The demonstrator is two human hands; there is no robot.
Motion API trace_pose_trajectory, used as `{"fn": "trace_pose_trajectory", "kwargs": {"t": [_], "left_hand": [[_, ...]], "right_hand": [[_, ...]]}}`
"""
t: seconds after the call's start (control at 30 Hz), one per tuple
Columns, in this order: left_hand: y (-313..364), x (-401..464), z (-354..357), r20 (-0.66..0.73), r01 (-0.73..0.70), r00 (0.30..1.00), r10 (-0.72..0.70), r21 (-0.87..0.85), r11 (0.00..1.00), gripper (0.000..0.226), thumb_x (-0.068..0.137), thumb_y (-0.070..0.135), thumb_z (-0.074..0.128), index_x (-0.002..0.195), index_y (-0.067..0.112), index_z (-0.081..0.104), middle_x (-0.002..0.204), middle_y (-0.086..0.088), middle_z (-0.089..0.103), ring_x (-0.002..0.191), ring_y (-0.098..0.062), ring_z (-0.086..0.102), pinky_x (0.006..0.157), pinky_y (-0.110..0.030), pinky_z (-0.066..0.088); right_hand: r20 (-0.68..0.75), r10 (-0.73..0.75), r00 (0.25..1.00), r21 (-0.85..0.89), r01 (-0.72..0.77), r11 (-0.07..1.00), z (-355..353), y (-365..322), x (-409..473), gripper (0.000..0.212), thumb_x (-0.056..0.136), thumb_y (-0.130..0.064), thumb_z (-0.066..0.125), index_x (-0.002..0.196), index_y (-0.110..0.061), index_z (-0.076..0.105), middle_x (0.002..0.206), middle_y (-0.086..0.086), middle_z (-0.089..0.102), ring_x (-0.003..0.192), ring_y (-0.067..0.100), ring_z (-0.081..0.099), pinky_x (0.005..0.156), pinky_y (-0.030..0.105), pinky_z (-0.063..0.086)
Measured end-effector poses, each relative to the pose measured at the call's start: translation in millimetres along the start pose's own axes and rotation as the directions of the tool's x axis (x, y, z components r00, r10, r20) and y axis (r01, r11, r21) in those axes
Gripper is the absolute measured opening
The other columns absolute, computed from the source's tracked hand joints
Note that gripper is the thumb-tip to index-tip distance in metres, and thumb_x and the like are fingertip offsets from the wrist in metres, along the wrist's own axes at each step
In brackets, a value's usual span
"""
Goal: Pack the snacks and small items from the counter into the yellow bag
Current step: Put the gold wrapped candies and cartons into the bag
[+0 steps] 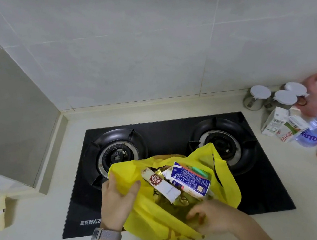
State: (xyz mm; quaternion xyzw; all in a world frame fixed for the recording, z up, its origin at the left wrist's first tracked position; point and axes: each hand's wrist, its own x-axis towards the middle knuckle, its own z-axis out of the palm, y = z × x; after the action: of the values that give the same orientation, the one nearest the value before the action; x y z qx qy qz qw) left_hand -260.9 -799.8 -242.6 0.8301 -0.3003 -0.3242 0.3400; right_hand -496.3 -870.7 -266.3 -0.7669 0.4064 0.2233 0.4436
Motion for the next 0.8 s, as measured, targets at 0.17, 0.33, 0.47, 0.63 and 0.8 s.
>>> {"fn": "trace_pose_trajectory", "kwargs": {"t": [0.17,0.33,0.47,0.63,0.8], "left_hand": [[0.4,3.3,-0.5,-0.001,-0.041,0.999,0.041,0.115,0.992,0.093,0.075,0.021,0.075,0.148,0.014,0.018,0.139,-0.014,0.03,0.127,-0.029,0.036,0.102,-0.035,0.035],[4.9,-3.5,8.9,0.038,-0.085,0.996,0.081,0.138,0.987,0.088,0.074,0.012,0.075,0.145,0.014,0.024,0.135,-0.017,0.031,0.127,-0.023,0.028,0.103,-0.032,0.032],[11.0,-11.4,16.5,0.116,-0.128,0.987,0.111,0.156,0.979,0.08,0.076,0.009,0.071,0.143,0.021,0.029,0.133,-0.015,0.033,0.1,-0.015,0.035,0.088,-0.024,0.035],[4.4,-6.3,10.5,0.165,-0.066,0.985,0.056,0.058,0.996,0.088,0.077,0.0,0.065,0.147,0.026,0.017,0.139,-0.012,0.032,0.104,-0.015,0.038,0.089,-0.031,0.042],[-0.4,-3.2,6.7,0.212,-0.021,0.977,0.008,0.057,0.998,0.088,0.079,0.0,0.062,0.148,0.026,0.014,0.146,-0.011,0.026,0.126,-0.03,0.04,0.097,-0.041,0.046]], "right_hand": [[-0.443,0.069,0.894,0.183,0.015,0.983,6.7,40.8,-0.2,0.029,0.085,-0.037,0.066,0.111,-0.025,0.065,0.115,-0.007,0.065,0.104,0.005,0.058,0.082,0.014,0.049],[-0.861,0.291,0.418,0.293,-0.061,0.954,-16.5,79.3,4.5,0.047,0.074,-0.03,0.077,0.114,-0.02,0.055,0.118,0.006,0.059,0.111,0.03,0.052,0.087,0.031,0.038],[-0.519,0.532,0.669,0.642,-0.105,0.759,-34.7,89.4,18.7,0.105,0.067,-0.044,0.081,0.145,-0.019,0.017,0.145,0.018,0.035,0.129,0.037,0.042,0.099,0.05,0.044],[-0.538,0.441,0.719,0.541,-0.107,0.834,-51.9,86.5,28.0,0.088,0.069,-0.035,0.082,0.136,-0.005,0.033,0.127,0.015,0.055,0.116,0.032,0.055,0.092,0.041,0.048],[-0.472,0.345,0.811,0.42,-0.137,0.897,-44.2,74.0,42.0,0.038,0.087,-0.038,0.063,0.114,-0.01,0.06,0.109,0.008,0.067,0.107,0.026,0.062,0.082,0.026,0.045]]}}
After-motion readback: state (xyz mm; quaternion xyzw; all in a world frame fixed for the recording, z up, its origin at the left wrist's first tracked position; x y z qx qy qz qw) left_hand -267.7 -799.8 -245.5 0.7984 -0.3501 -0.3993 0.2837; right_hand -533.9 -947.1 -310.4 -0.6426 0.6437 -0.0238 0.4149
